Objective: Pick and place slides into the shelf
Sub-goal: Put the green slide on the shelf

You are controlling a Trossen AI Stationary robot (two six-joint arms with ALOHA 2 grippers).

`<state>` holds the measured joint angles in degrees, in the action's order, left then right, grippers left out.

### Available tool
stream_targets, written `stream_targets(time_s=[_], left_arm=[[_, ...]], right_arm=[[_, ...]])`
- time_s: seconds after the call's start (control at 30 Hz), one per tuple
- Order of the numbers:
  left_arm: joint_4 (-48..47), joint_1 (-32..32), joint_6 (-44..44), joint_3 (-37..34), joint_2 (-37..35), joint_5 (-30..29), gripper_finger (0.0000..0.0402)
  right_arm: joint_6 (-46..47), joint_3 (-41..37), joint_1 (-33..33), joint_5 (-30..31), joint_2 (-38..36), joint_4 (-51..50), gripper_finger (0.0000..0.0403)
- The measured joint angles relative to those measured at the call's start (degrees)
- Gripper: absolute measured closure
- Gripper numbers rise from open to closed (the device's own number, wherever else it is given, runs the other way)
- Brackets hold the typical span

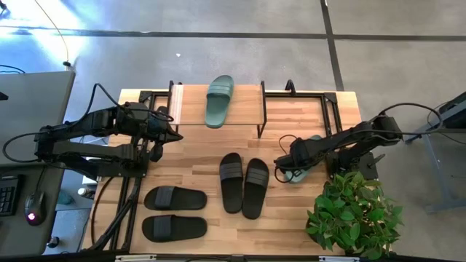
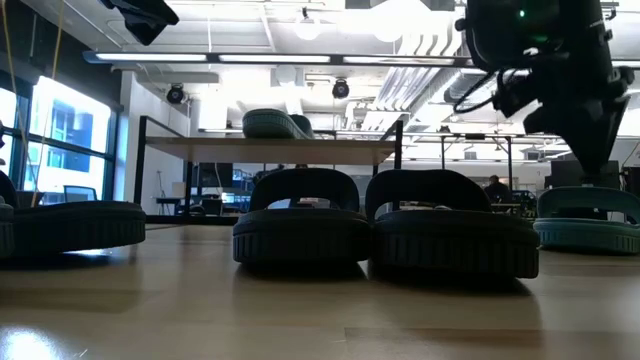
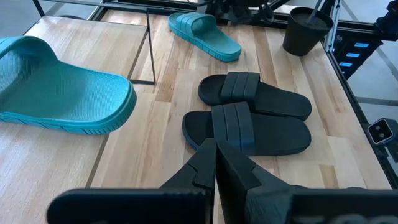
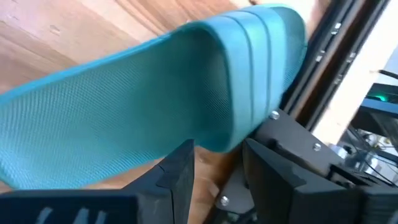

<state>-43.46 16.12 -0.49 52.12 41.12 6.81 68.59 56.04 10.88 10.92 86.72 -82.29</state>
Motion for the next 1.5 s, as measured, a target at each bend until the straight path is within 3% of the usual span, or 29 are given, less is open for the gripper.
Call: stream_targets(time_s=[0.73, 1.2, 1.33, 1.5], left_arm=[[0.0, 0.0, 0.0, 0.0, 0.0, 0.0, 0.0401], [0.0, 0.0, 0.0, 0.0, 0.0, 0.0, 0.0401], [0.0, 0.0, 0.0, 0.0, 0.0, 0.0, 0.0401], [0.0, 0.0, 0.0, 0.0, 0.0, 0.0, 0.0401]], right_arm=[[0.4, -7.5, -1.5, 3.9, 0.0, 3.3, 0.0276], [3.2, -13.3, -1.5, 1.2, 0.0, 7.7, 0.0279], [3.2, -12.3, -1.5, 2.4, 0.0, 7.6, 0.0303], [3.1, -11.2, -1.5, 3.5, 0.0, 7.8, 0.0375]])
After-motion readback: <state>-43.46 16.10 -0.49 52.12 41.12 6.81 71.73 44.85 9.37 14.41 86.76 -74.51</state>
